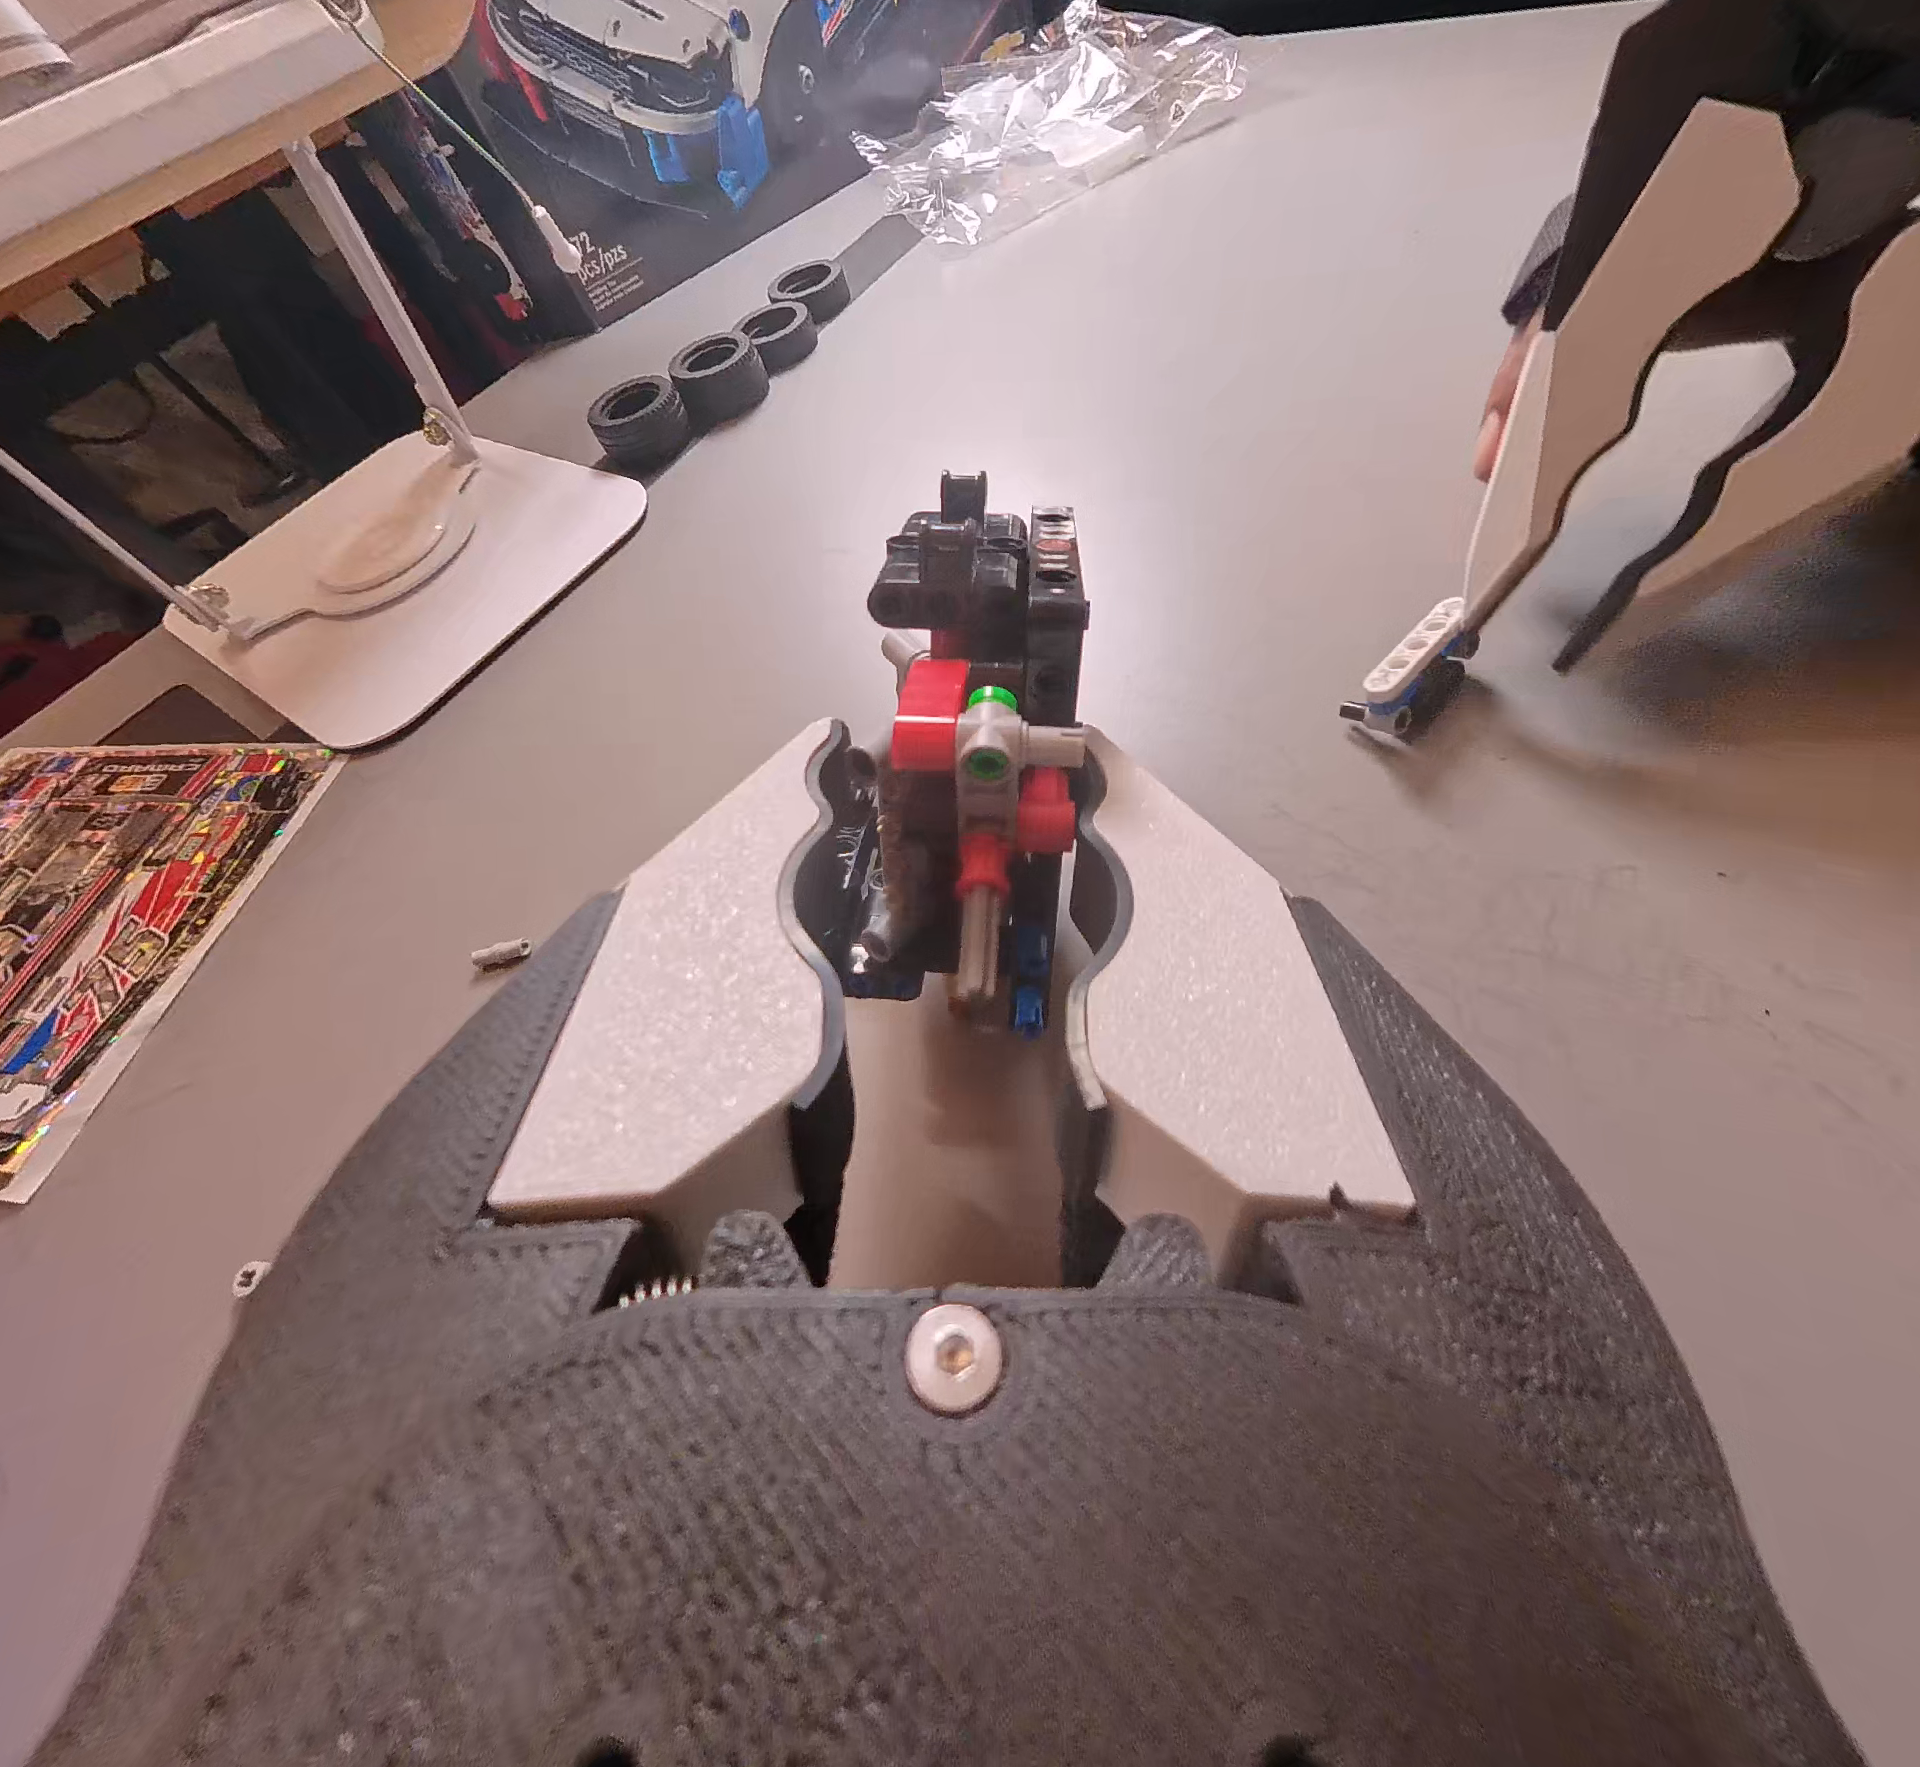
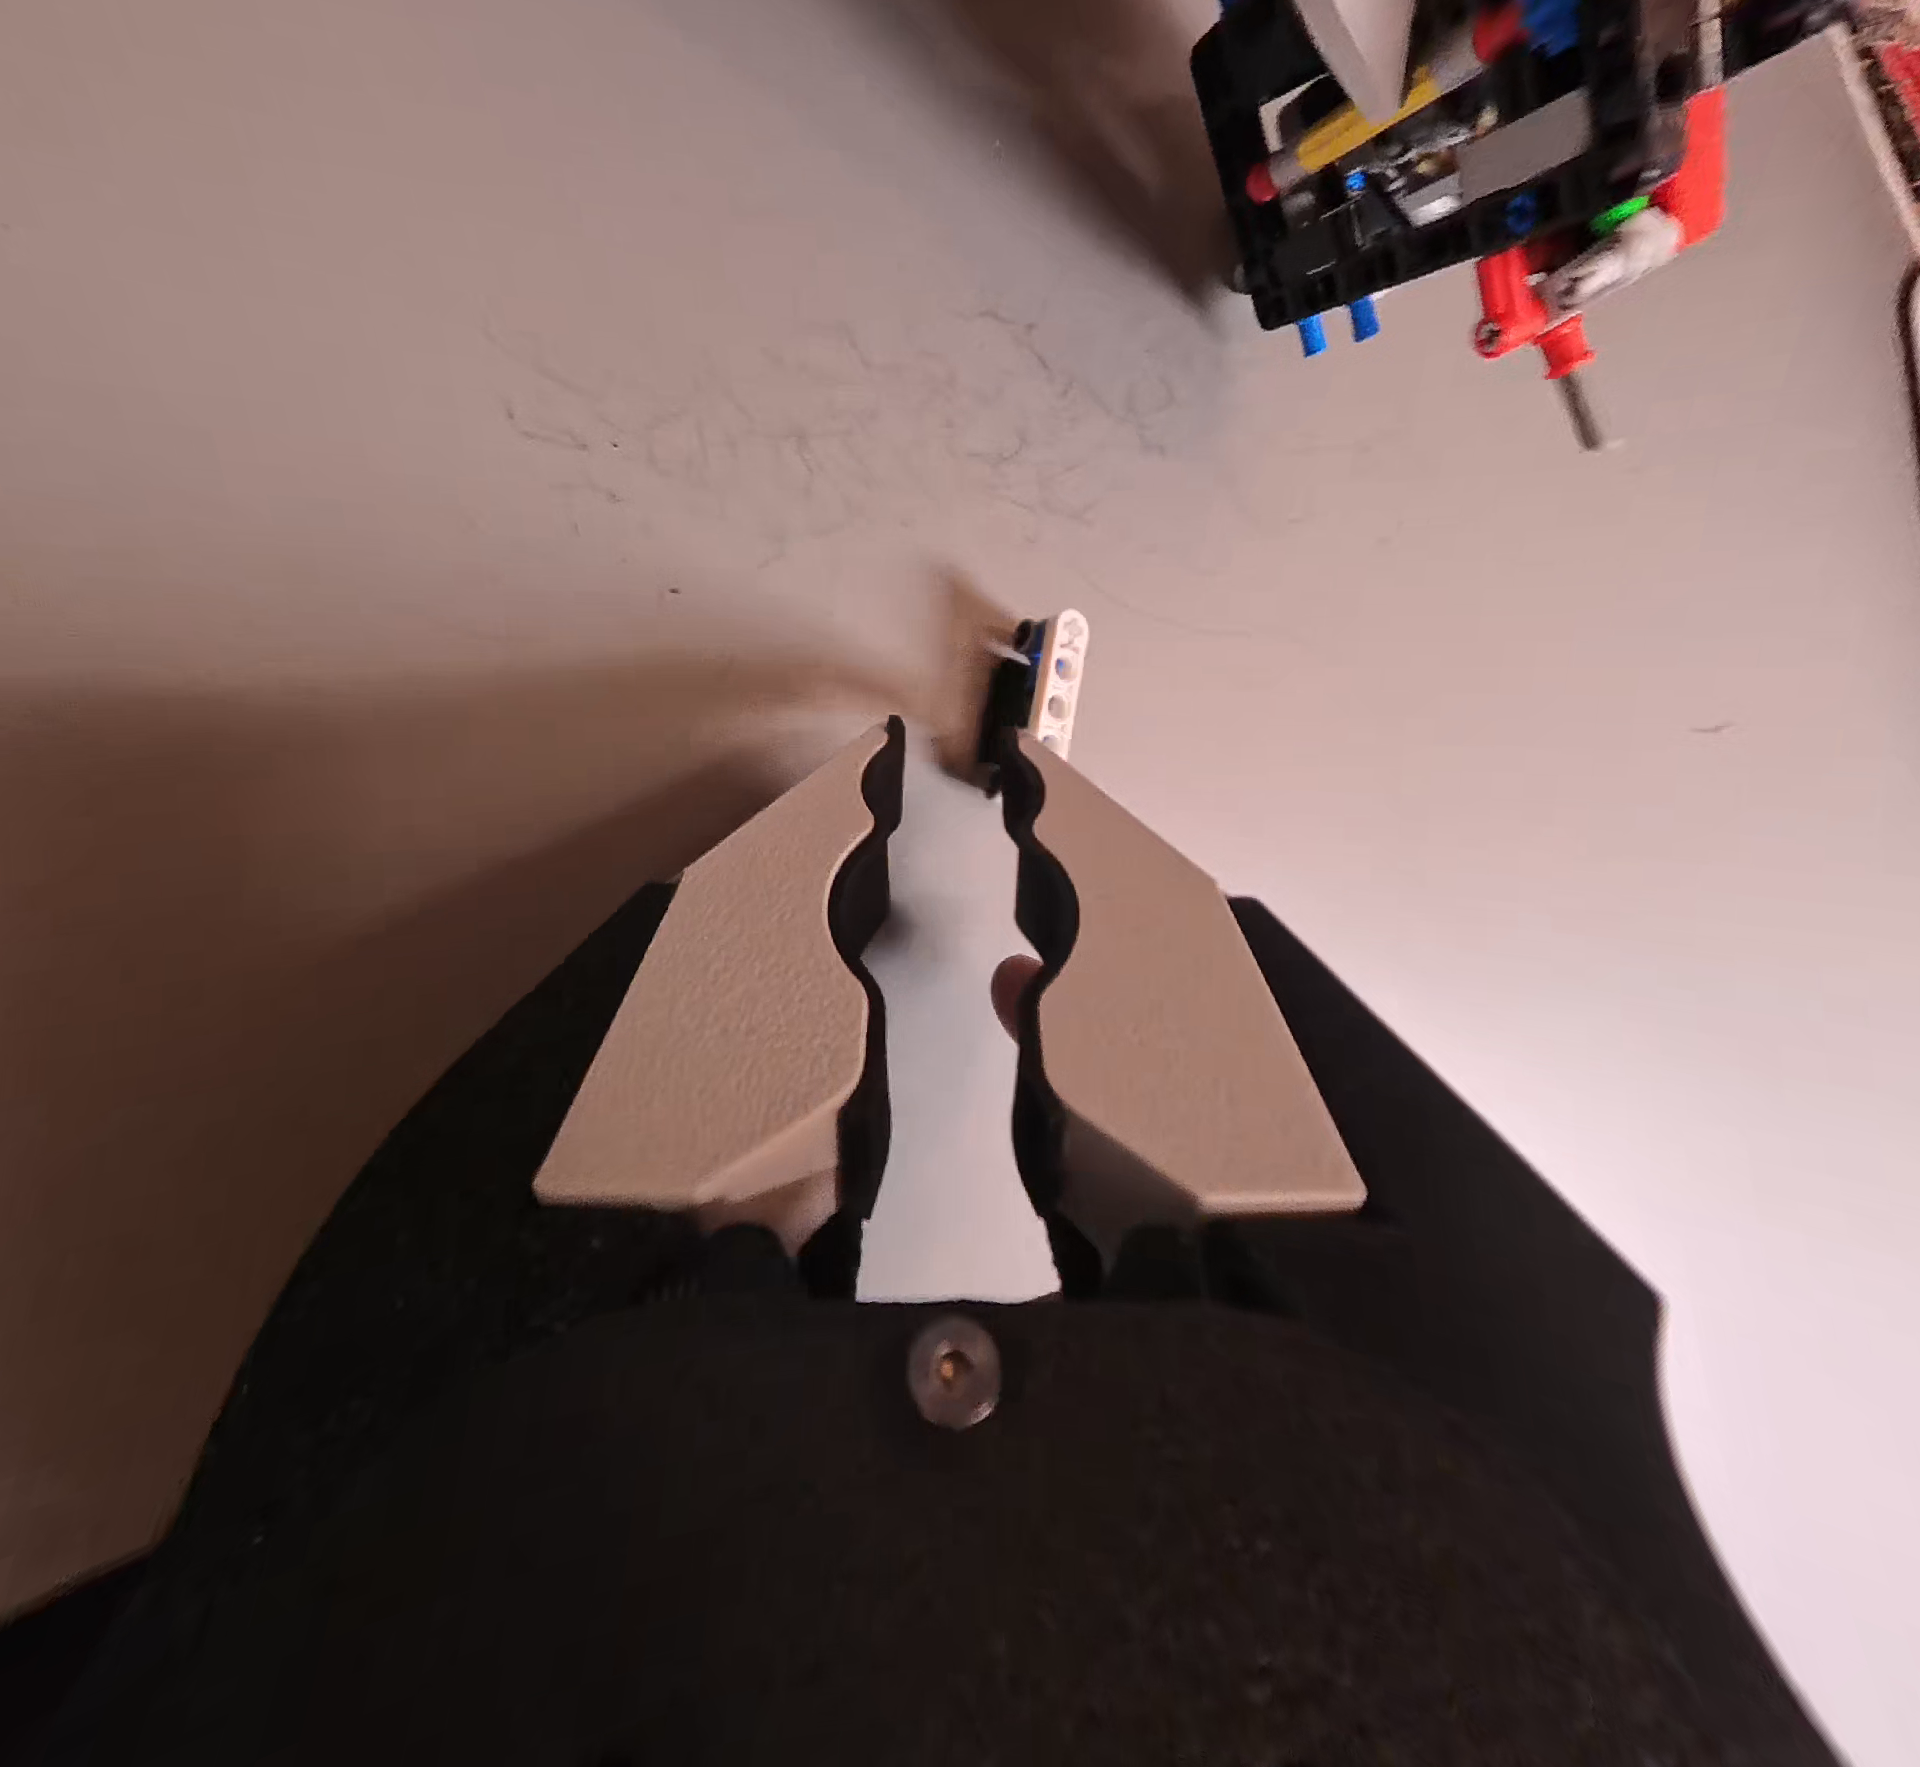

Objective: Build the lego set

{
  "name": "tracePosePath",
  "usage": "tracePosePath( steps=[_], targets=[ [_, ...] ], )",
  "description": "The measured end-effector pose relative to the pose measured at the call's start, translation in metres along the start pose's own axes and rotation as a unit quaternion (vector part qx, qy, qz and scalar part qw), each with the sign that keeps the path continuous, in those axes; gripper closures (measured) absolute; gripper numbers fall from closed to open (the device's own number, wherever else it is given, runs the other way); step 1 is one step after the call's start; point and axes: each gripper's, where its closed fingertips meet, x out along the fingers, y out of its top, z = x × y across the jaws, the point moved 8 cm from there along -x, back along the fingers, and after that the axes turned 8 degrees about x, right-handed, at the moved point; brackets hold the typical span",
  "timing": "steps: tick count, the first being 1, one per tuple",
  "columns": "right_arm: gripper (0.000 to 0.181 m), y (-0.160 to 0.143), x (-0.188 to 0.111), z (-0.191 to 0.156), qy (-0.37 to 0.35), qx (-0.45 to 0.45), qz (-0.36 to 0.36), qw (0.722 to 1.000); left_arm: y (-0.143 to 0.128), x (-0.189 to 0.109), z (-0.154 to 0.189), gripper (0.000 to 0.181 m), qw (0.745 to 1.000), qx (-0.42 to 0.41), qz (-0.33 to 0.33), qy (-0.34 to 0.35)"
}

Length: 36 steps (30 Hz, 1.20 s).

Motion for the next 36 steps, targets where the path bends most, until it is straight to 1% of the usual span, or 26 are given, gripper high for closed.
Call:
tracePosePath(
  steps=[5,8,11,13,15,17,19,22,23,24,27,31,36],
  targets=[
    [0.164,0.005,-0.011,0.011,-0.044,-0.002,0.009,0.999,0.000,0.000,0.000,0.142,1.000,0.004,0.002,-0.002],
    [0.156,0.007,-0.002,0.012,-0.039,0.010,-0.005,0.999,0.000,0.000,0.000,0.142,1.000,0.006,0.003,-0.003],
    [0.152,0.005,0.010,0.012,-0.046,-0.003,-0.025,0.999,0.000,0.000,0.000,0.142,1.000,0.005,0.004,-0.003],
    [0.156,0.003,0.016,0.012,-0.055,-0.015,-0.040,0.998,-0.001,0.000,0.000,0.142,1.000,0.004,0.005,-0.004],
    [0.161,0.003,0.017,0.012,-0.054,-0.016,-0.037,0.998,-0.001,0.000,0.000,0.142,1.000,0.003,0.007,-0.006],
    [0.162,0.002,0.017,0.016,-0.040,-0.004,-0.033,0.999,-0.001,0.000,0.000,0.142,1.000,0.003,0.010,-0.008],
    [0.163,0.000,0.014,0.020,-0.004,0.027,-0.020,0.999,-0.001,0.000,0.001,0.142,1.000,0.002,0.019,-0.018],
    [0.163,0.004,0.006,0.022,0.108,0.097,0.036,0.989,0.001,-0.001,0.005,0.143,0.998,0.000,0.037,-0.044],
    [0.163,0.004,0.005,0.020,0.149,0.115,0.039,0.981,0.002,-0.001,0.007,0.143,0.998,0.002,0.043,-0.053],
    [0.163,0.004,0.006,0.019,0.170,0.126,0.036,0.977,0.003,-0.001,0.009,0.143,0.997,0.005,0.049,-0.062],
    [0.163,0.003,0.012,0.012,0.194,0.110,0.016,0.975,0.005,0.000,0.015,0.143,0.995,0.018,0.056,-0.075],
    [0.162,0.004,0.017,0.014,0.176,0.095,-0.013,0.980,0.005,-0.001,0.016,0.143,0.995,0.020,0.058,-0.076],
    [0.151,0.004,0.016,0.026,0.152,0.105,-0.037,0.982,0.004,-0.001,0.013,0.143,0.996,0.012,0.056,-0.069]
  ],
)
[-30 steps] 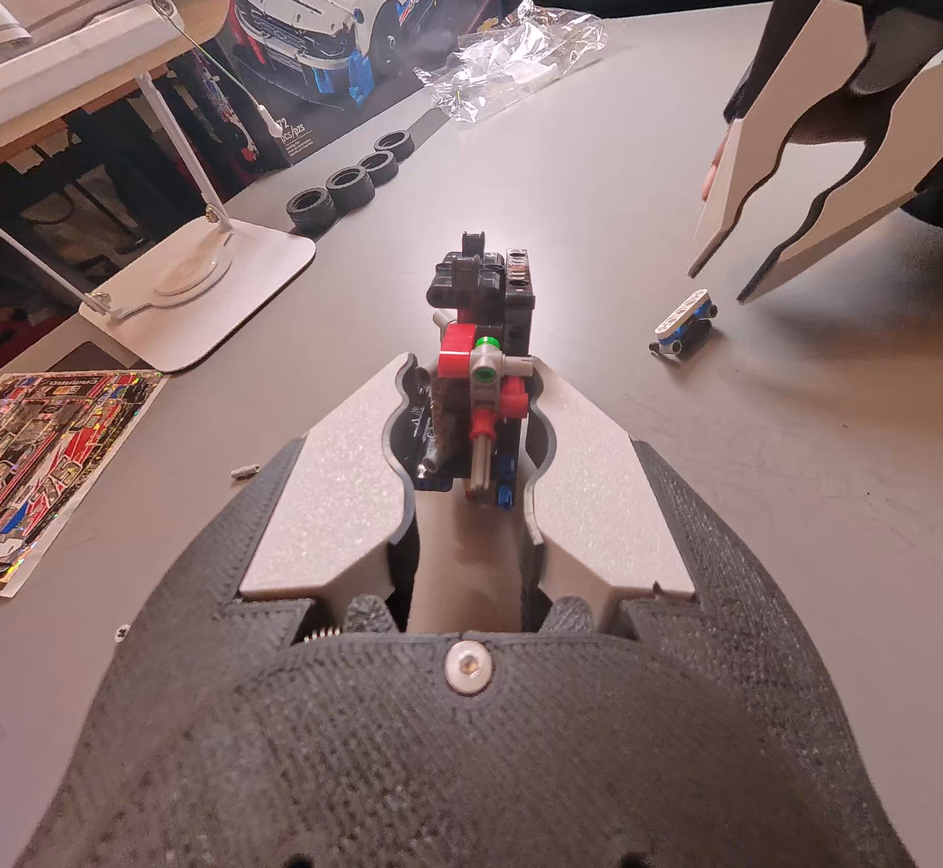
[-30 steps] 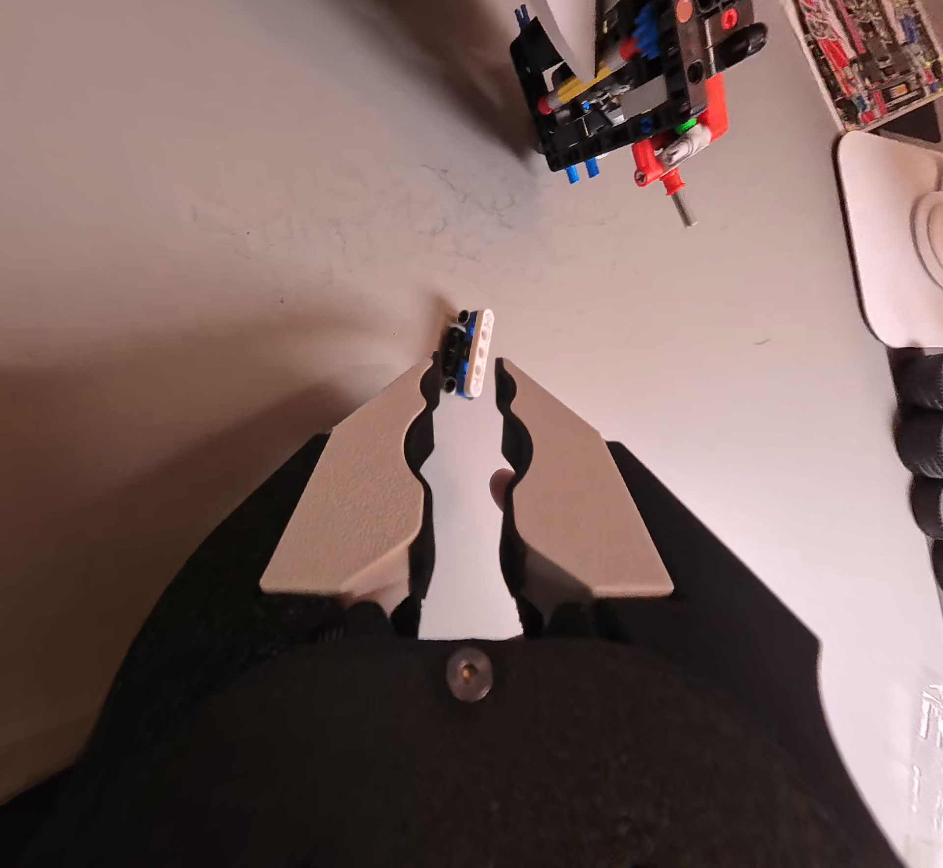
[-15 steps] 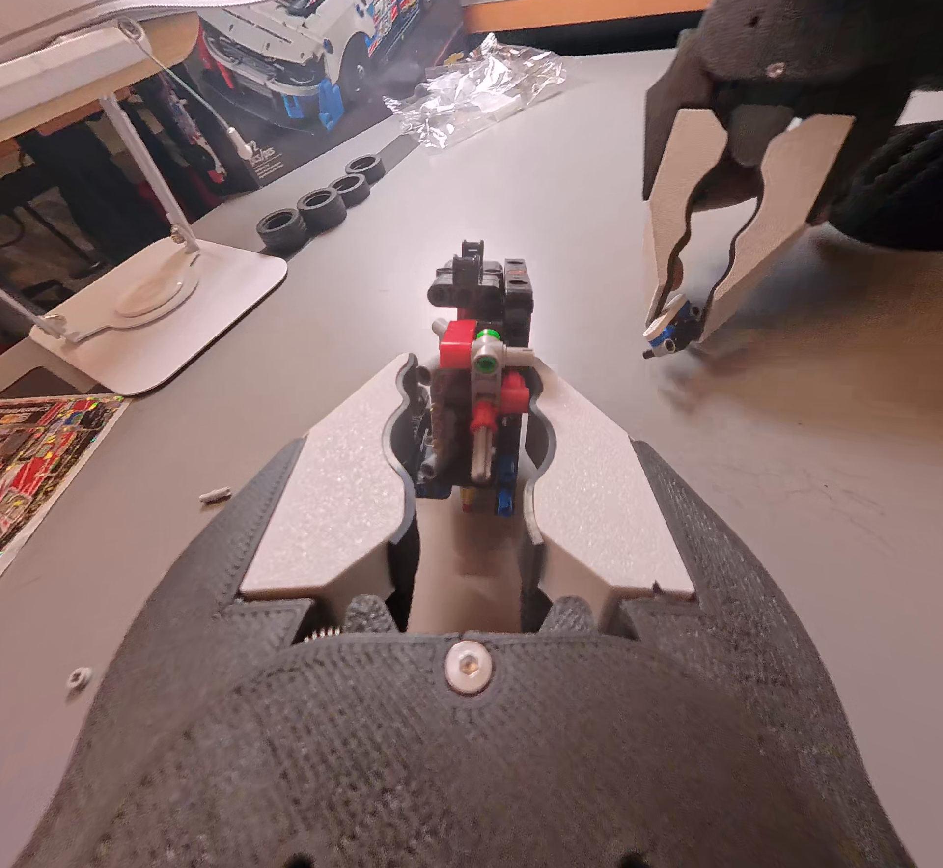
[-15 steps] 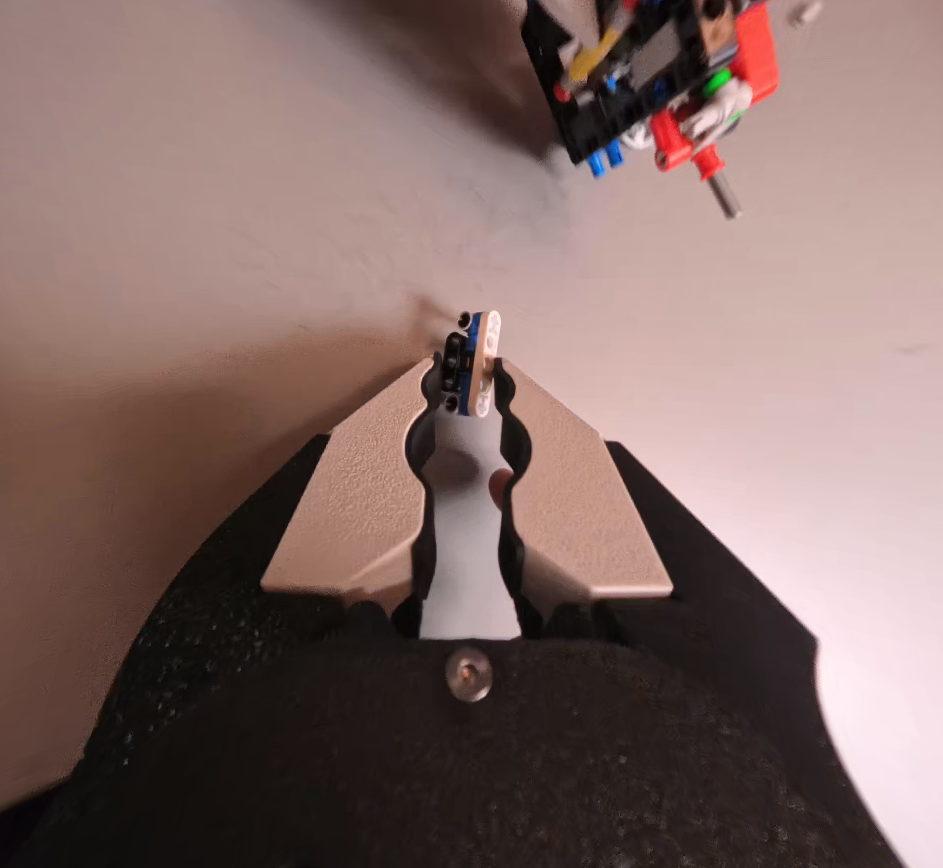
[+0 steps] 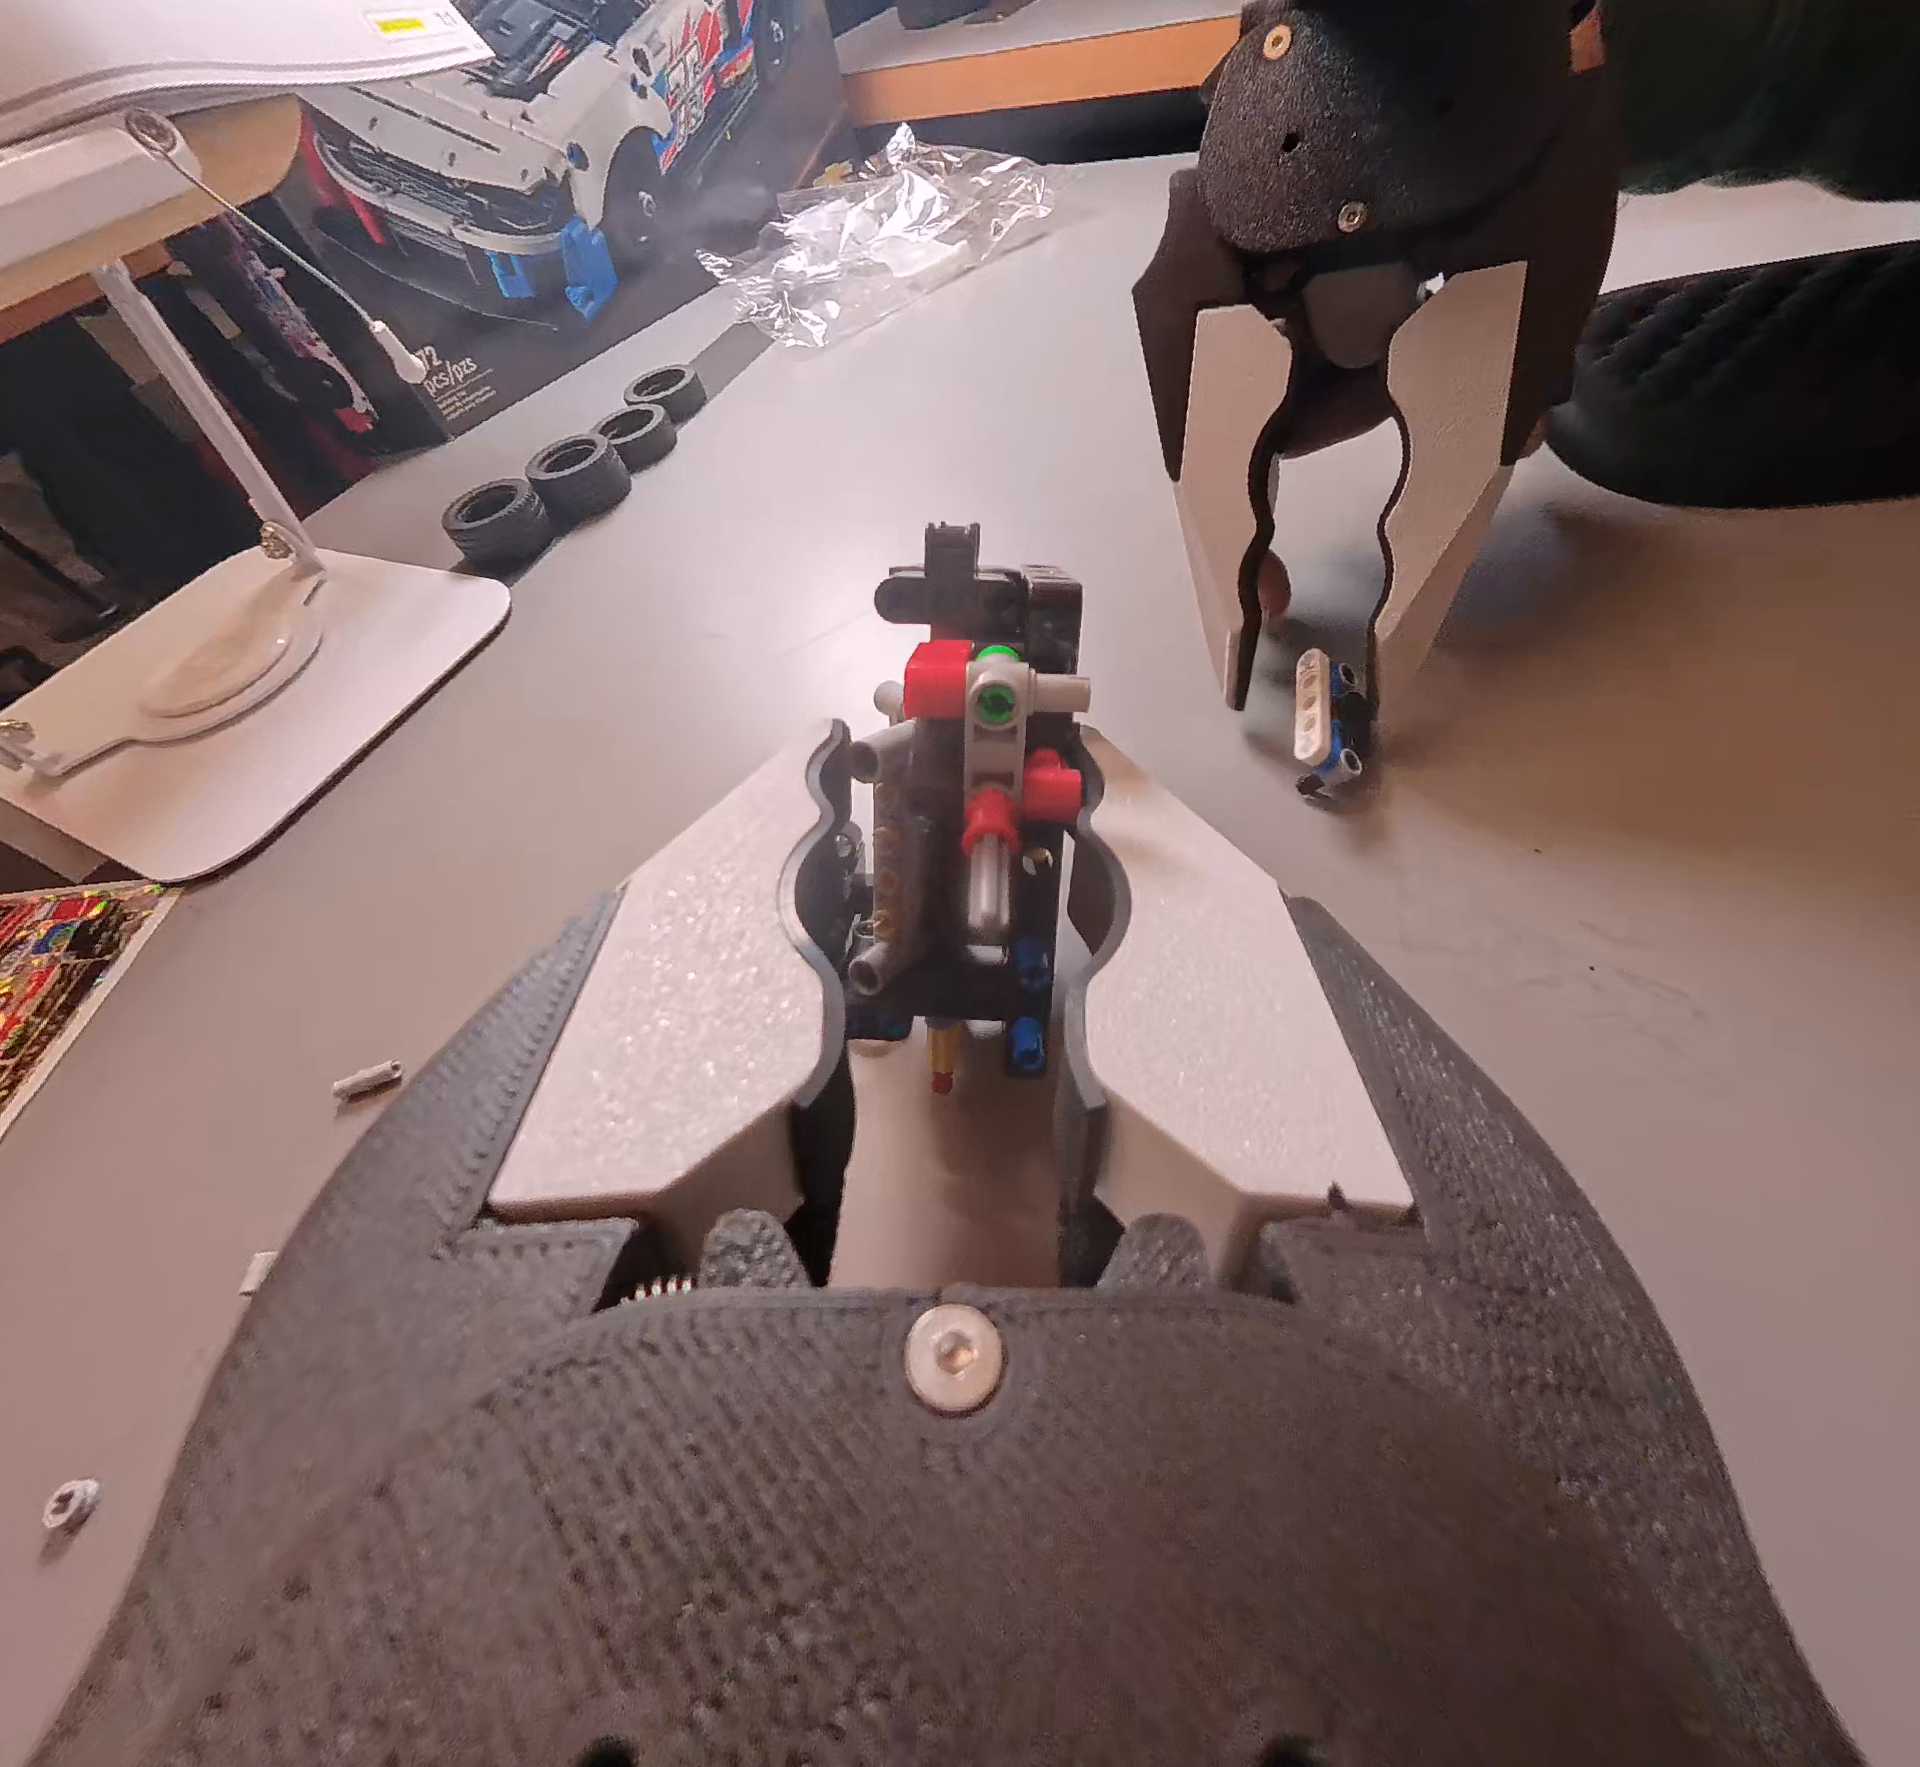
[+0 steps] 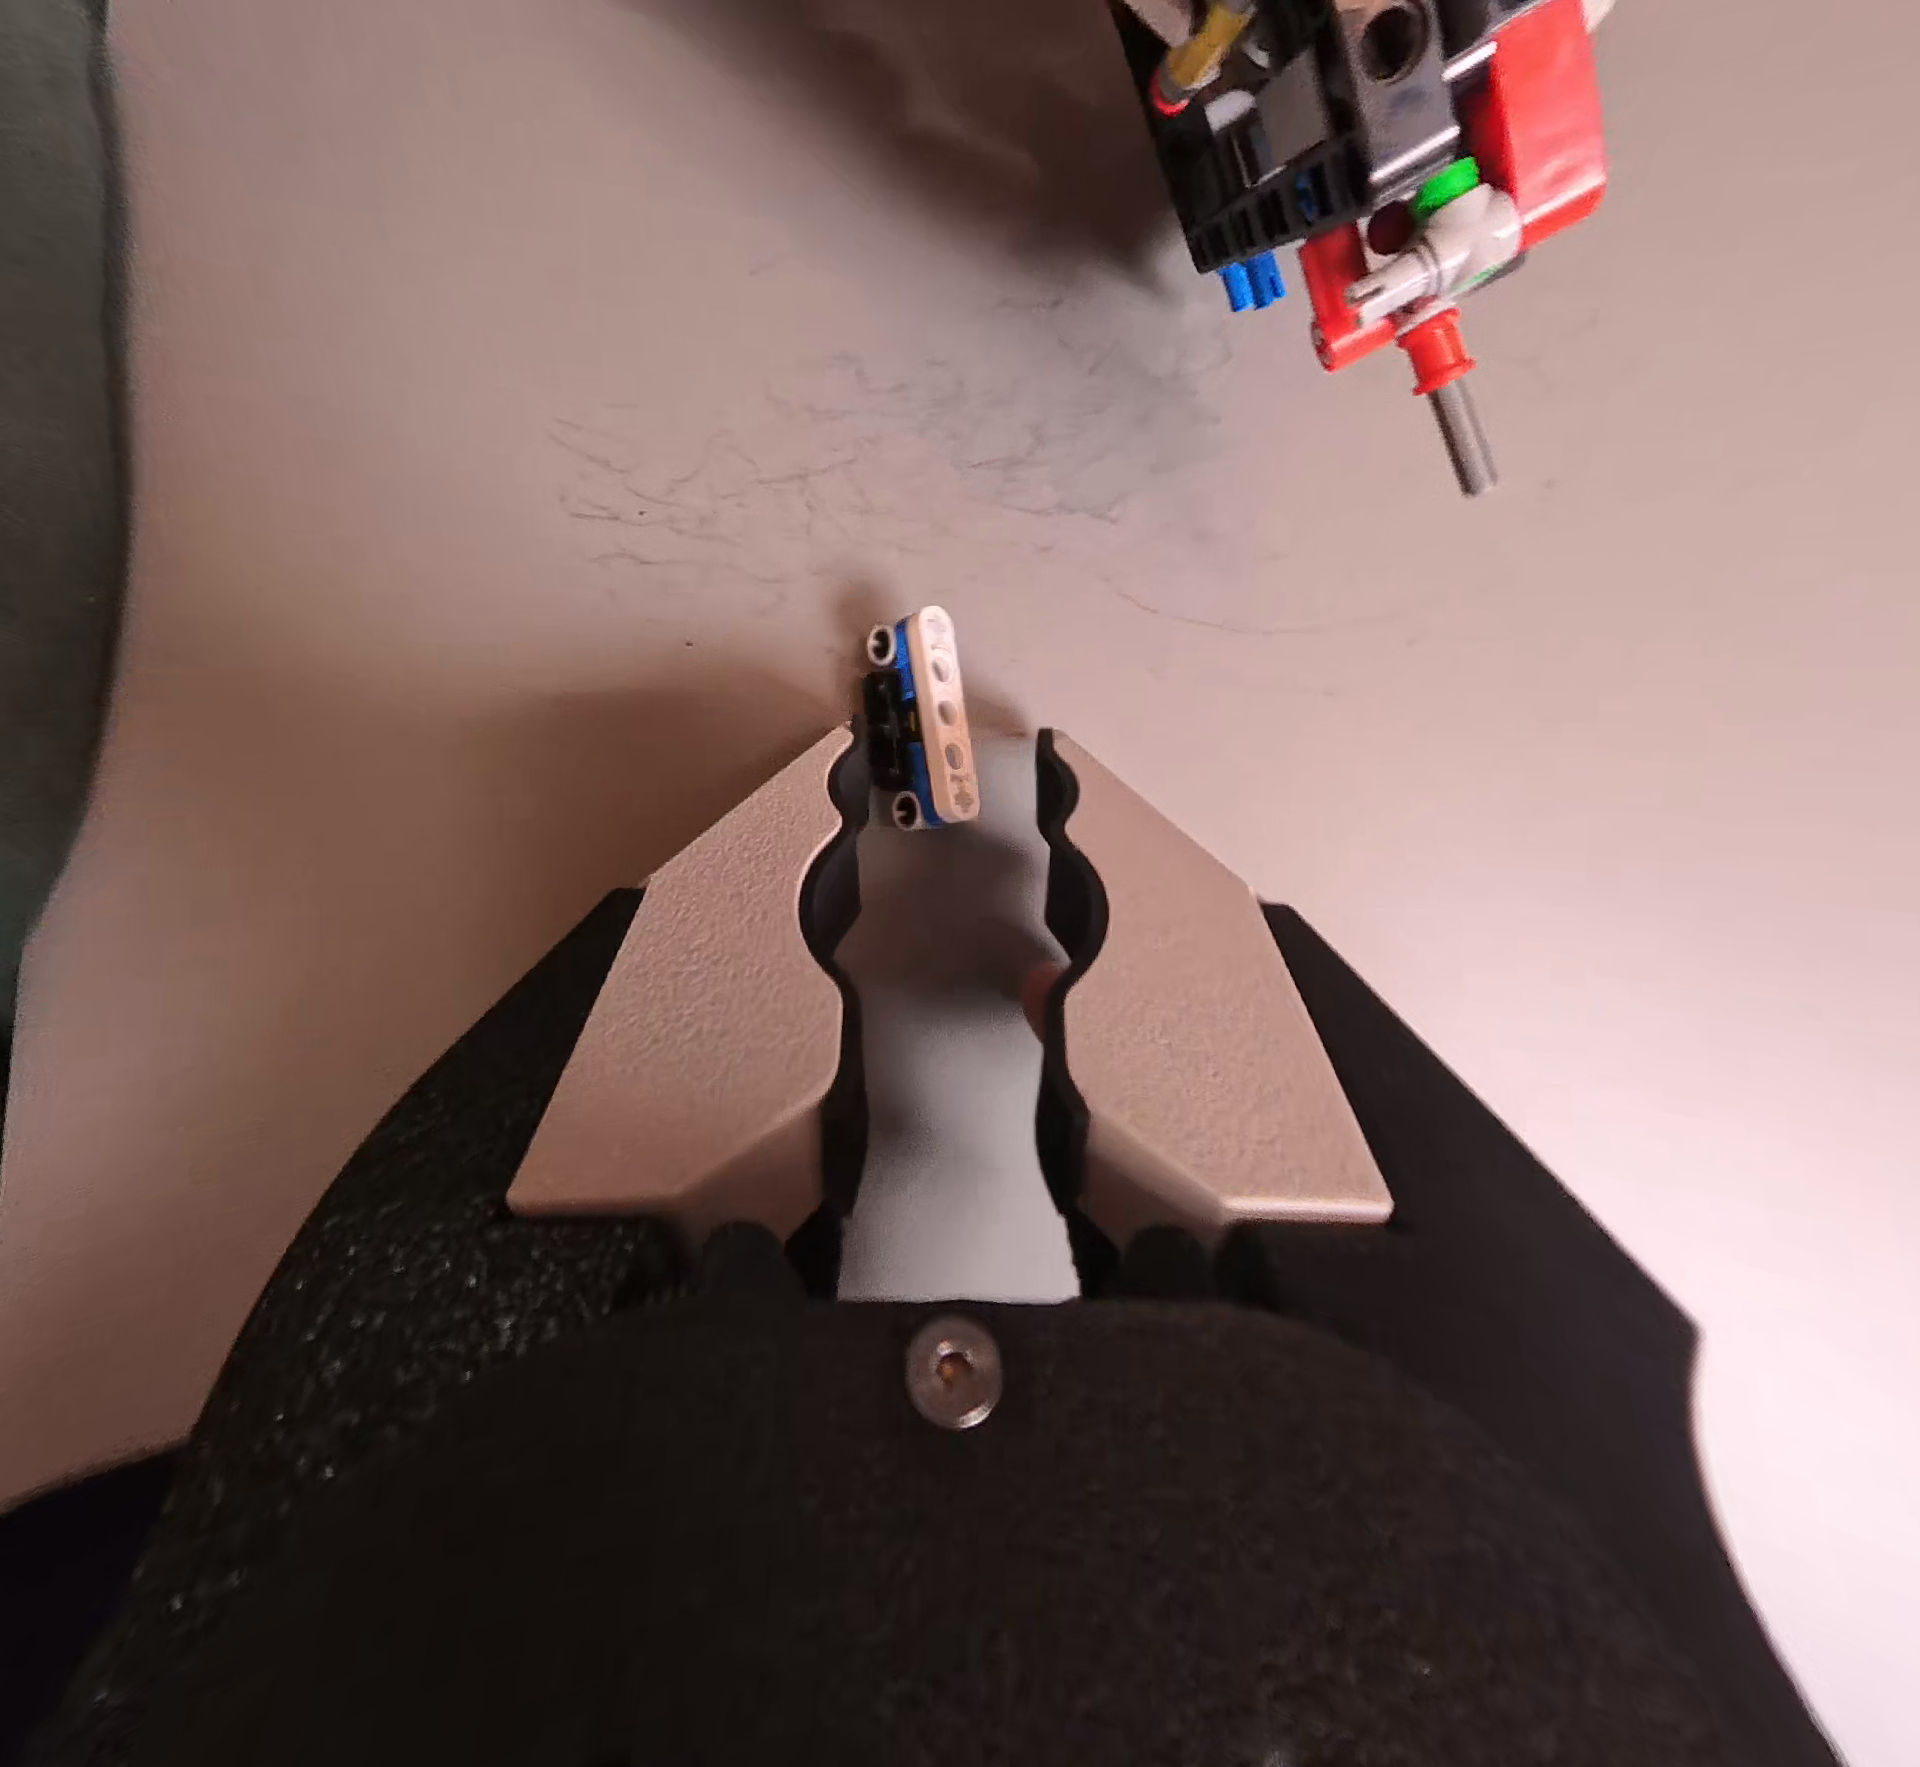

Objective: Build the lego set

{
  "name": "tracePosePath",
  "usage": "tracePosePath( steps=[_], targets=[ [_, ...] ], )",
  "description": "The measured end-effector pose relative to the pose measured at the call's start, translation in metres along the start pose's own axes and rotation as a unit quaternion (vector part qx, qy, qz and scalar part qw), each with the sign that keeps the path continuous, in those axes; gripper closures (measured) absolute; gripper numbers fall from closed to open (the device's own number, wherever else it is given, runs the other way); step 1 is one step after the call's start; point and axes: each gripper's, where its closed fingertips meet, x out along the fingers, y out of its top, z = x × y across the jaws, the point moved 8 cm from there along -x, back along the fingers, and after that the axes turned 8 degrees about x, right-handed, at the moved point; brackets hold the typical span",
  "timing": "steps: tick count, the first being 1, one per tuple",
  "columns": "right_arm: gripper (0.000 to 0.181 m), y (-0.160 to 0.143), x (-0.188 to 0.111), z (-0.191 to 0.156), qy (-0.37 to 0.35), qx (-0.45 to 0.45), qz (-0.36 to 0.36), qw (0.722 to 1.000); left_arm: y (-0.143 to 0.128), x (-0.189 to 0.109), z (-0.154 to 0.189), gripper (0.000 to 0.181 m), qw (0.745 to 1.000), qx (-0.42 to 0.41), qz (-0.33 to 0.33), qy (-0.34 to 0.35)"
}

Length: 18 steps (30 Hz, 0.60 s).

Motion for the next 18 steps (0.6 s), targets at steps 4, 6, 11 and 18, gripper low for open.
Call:
tracePosePath(
  steps=[4,6,11,18],
  targets=[
    [0.150,0.007,-0.008,-0.005,-0.050,-0.049,0.022,0.997,-0.001,-0.001,-0.002,0.143,1.000,-0.007,-0.001,0.005],
    [0.150,0.007,-0.010,-0.017,-0.076,-0.116,0.021,0.990,-0.001,-0.001,-0.003,0.143,1.000,-0.011,0.000,0.005],
    [0.155,0.000,-0.006,-0.040,-0.149,-0.238,0.016,0.960,-0.001,-0.001,-0.003,0.143,1.000,-0.012,0.000,0.005],
    [0.159,-0.004,0.008,-0.033,-0.177,-0.276,-0.010,0.945,-0.001,-0.001,-0.004,0.143,1.000,-0.011,-0.001,0.010]
  ],
)
